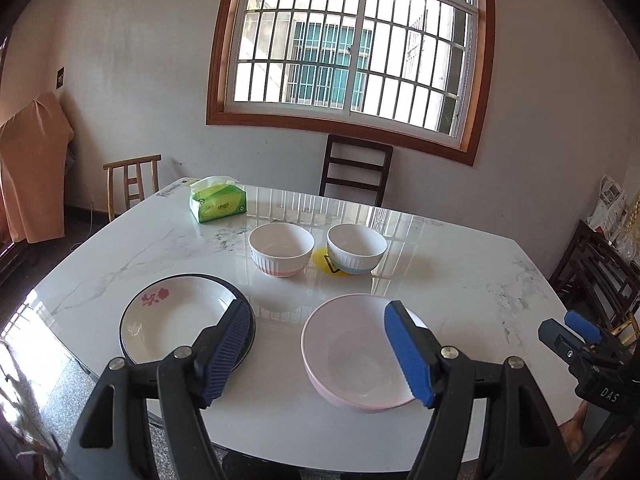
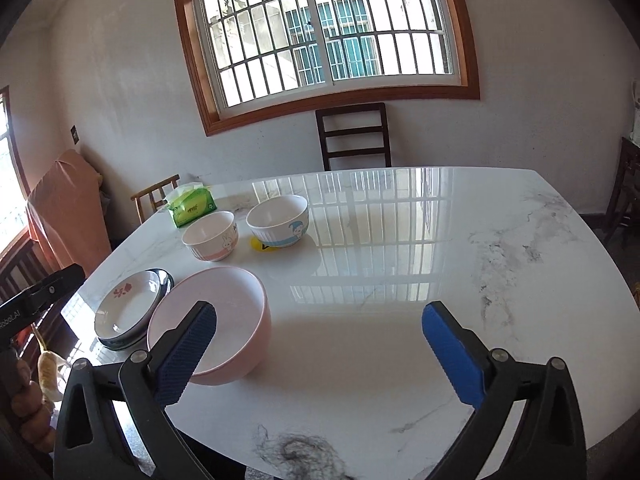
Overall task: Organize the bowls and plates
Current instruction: 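Move both grippers to the white Rabbit-print bowl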
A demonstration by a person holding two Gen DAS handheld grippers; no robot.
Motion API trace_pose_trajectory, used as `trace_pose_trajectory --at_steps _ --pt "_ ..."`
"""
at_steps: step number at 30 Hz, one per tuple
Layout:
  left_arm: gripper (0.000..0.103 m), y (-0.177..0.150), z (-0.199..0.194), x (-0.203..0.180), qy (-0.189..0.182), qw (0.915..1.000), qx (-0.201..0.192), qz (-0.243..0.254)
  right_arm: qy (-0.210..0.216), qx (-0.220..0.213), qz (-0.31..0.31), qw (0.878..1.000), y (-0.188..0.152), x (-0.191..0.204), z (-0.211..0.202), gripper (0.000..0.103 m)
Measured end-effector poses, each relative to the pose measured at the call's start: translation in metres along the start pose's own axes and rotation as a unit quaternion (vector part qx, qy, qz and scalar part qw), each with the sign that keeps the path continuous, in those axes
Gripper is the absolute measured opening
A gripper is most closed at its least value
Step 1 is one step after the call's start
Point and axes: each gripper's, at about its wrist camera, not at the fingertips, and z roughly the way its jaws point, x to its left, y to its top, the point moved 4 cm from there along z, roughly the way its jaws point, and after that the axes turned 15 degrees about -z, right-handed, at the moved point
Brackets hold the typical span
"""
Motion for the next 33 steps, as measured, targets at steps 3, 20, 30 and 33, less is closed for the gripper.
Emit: trace_pose_trajectory --at_steps 3,20,30,33 --pt "0.072 0.004 -0.002 -0.002 0.001 0.9999 -0.015 0.001 0.007 -0.036 -0.031 0.999 0.008 0.004 -0.020 0.103" --pt "0.072 0.032 0.092 0.017 0.040 0.9968 0.064 0.027 0.208 0.030 0.032 0.977 0.082 0.034 0.052 0.091" --pt "0.072 0.075 0.198 0.063 0.031 0.9820 0.182 -0.042 0.248 0.112 -0.006 0.962 0.121 0.065 0.143 0.083" --pt "0.072 0.094 0.229 0.083 0.026 0.9750 0.205 -0.082 0.273 0.166 0.005 0.948 0.125 0.073 0.184 0.067"
